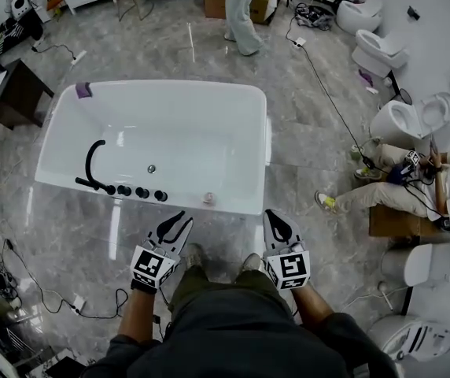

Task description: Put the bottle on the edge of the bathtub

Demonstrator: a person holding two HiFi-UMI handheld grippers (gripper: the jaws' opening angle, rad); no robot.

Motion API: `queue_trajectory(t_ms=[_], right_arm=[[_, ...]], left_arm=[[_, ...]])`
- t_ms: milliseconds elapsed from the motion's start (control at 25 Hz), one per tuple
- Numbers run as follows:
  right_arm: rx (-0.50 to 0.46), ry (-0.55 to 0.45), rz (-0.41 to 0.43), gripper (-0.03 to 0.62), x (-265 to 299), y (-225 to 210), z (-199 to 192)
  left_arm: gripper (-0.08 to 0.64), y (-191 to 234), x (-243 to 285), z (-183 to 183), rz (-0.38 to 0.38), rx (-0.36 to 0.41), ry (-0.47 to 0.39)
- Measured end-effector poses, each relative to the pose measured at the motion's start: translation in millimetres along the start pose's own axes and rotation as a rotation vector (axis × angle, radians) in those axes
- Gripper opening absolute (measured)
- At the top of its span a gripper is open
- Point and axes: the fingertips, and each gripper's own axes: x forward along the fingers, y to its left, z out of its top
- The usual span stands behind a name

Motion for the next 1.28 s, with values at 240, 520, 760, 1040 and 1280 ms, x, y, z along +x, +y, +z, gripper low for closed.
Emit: queue_trajectory(t_ms=[240, 520, 760, 1040, 1280], right_arm=[[0.000, -0.016, 0.003, 0.000, -7, 0, 8], [0.005, -0.022, 0.016, 0.000, -10, -1, 12], [0.013, -0.029, 0.036, 0.000, -5, 1, 16], [0.009, -0.037, 0.046, 0.000, 0, 1, 20], [0.009, -0.042, 0.038, 0.000, 1, 0, 21]], left_arm=[[0.002, -1, -14, 7, 0.057, -0.030, -0.025], [0.002, 0, -19, 15, 0.088, -0.026, -0.026], [0.002, -1, -17, 17, 0.089, -0.028, -0.021], [0.002, -1, -13, 17, 0.087, -0.032, -0.016], [0.002, -2, -12, 14, 0.080, -0.033, -0.009]])
